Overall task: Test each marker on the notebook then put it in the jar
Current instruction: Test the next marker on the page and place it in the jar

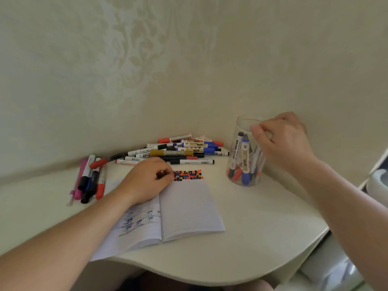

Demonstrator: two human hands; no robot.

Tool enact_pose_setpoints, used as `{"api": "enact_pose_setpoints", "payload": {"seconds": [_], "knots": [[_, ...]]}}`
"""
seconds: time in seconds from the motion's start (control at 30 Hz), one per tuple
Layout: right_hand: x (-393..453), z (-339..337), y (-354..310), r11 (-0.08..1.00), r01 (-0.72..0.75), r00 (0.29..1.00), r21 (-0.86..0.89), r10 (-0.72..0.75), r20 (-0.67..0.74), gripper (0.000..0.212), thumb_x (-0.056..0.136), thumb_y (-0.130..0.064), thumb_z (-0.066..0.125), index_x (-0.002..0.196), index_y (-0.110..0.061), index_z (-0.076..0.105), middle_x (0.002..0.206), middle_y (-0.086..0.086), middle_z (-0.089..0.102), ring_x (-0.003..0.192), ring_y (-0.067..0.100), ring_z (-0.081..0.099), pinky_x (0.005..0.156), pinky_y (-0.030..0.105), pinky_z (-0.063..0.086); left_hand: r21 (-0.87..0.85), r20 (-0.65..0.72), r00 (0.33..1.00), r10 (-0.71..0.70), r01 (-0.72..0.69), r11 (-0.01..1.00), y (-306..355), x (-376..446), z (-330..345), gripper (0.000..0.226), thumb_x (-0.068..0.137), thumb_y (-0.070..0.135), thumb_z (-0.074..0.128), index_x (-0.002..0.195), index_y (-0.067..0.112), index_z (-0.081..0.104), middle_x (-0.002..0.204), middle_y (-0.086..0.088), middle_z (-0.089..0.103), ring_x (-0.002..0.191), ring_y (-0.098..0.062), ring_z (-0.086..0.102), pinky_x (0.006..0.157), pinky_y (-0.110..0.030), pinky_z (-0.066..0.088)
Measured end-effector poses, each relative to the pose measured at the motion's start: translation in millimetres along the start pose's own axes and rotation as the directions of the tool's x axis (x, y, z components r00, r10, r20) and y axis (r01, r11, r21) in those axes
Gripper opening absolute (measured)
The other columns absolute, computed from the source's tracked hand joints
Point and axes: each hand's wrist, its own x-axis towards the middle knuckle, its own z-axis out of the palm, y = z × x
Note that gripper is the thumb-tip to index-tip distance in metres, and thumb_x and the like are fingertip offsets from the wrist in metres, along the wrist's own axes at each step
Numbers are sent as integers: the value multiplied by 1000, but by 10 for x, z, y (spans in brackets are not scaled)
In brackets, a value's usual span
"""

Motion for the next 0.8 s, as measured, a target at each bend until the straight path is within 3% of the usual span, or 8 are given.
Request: {"api": "enact_pose_setpoints", "payload": {"seconds": [0.1,0.17,0.23,0.3,0.37,0.47,0.67,0.8], "knots": [[-8,-7,-75,992,122,960,-20,-123,-251,34,101,-40,54,97,-16,78,109,0,72,112,31,50,91,52,47,-86,-125,978,-167,157,984,-63,28,11,11,92,25,69,92,34,75,103,14,59,97,-6,57,89,-28,45],[-52,29,-309,956,290,891,41,-254,-377,20,98,-21,62,100,-9,78,102,7,69,102,26,52,85,39,47,-94,-156,961,-228,216,972,-94,38,14,16,91,22,70,93,38,72,107,11,55,105,-9,52,94,-25,38],[-96,164,-618,898,411,890,154,-359,-280,17,95,-10,61,99,-7,77,94,8,69,91,23,58,80,33,47,-62,-120,966,-228,222,973,-101,43,23,19,91,23,69,94,42,69,109,12,53,113,-12,46,100,-29,36],[-138,449,-860,909,352,931,225,-364,10,22,99,-10,54,105,-11,74,97,4,68,90,21,60,81,33,48,-45,-84,974,-210,207,977,-104,50,39,20,91,24,68,96,43,68,109,13,54,116,-14,46,104,-33,39],[-140,816,-961,965,212,926,155,-249,283,20,104,-14,48,112,-15,66,103,2,63,96,22,58,84,36,48,-64,-76,977,-199,194,979,-110,60,32,24,89,23,69,100,44,66,107,14,56,112,-15,51,103,-35,43],[-110,1205,-972,998,66,881,21,-69,468,28,101,-11,54,128,-17,51,118,9,60,104,28,59,80,37,47,-149,-64,979,-196,185,971,-97,60,-6,27,86,20,74,97,43,67,103,15,61,102,-7,58,94,-30,47],[-23,1475,-886,996,72,867,-45,-40,496,30,104,-24,61,132,-22,53,128,5,59,117,26,52,95,40,50,-212,25,986,-162,164,963,-91,33,-45,32,85,24,79,106,43,66,93,15,60,79,4,52,71,-24,40],[-55,1585,-799,989,146,895,-14,-126,429,25,106,-27,58,130,-24,63,119,2,56,109,22,39,91,40,42,-20,103,981,-163,166,986,-118,110,-69,70,84,49,76,141,52,34,125,12,40,106,-1,54,92,-30,49]]}}
